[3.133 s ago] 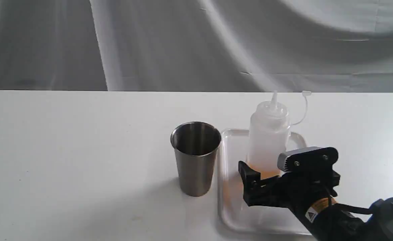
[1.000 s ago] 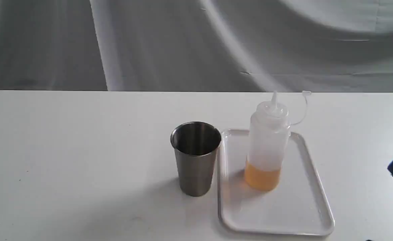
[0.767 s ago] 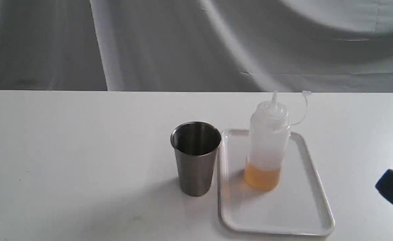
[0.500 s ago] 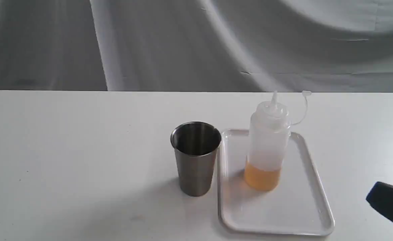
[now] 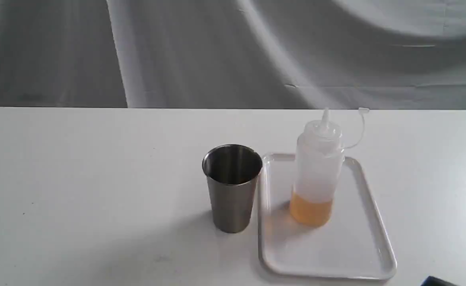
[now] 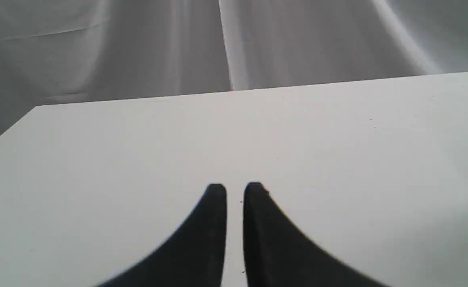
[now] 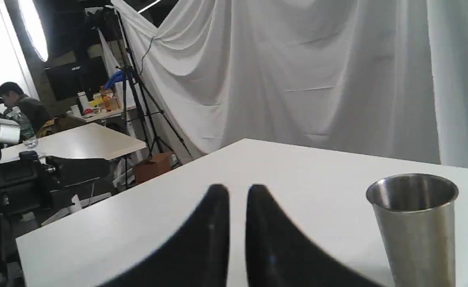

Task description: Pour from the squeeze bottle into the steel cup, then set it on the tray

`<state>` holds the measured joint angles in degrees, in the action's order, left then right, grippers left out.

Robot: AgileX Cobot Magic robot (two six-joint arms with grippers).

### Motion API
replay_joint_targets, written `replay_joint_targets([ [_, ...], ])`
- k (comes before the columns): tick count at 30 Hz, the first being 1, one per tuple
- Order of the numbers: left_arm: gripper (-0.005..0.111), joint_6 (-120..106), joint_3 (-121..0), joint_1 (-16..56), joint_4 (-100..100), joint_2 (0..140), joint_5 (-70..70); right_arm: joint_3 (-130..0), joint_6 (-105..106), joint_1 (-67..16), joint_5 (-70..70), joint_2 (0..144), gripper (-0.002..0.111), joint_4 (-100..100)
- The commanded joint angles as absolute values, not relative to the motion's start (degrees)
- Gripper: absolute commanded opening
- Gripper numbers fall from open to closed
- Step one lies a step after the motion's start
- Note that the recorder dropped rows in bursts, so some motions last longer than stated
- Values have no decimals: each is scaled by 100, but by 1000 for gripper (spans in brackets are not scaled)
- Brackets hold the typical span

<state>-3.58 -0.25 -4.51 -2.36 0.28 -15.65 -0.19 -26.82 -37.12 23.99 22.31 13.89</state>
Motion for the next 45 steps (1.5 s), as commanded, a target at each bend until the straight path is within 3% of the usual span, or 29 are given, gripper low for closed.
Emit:
replay_joint_targets([
  [1,8,-348,0,-437,-249,0,-1524,0,-2798,-3731,2445,2208,0,1552],
  [16,8,-348,0,-437,-249,0,-1524,0,-3084,-3731,1385,2208,0,1524],
  [33,8,-348,0,-437,-249,0,-1524,0,-3084,-3704,1349,2208,0,1524],
  [41,8,-348,0,-437,-249,0,-1524,0,-2833,-3028,1139,1626,0,1600],
  [45,8,-348,0,-437,-249,0,-1524,0,-2730,-2280,852,1356,0,1635],
])
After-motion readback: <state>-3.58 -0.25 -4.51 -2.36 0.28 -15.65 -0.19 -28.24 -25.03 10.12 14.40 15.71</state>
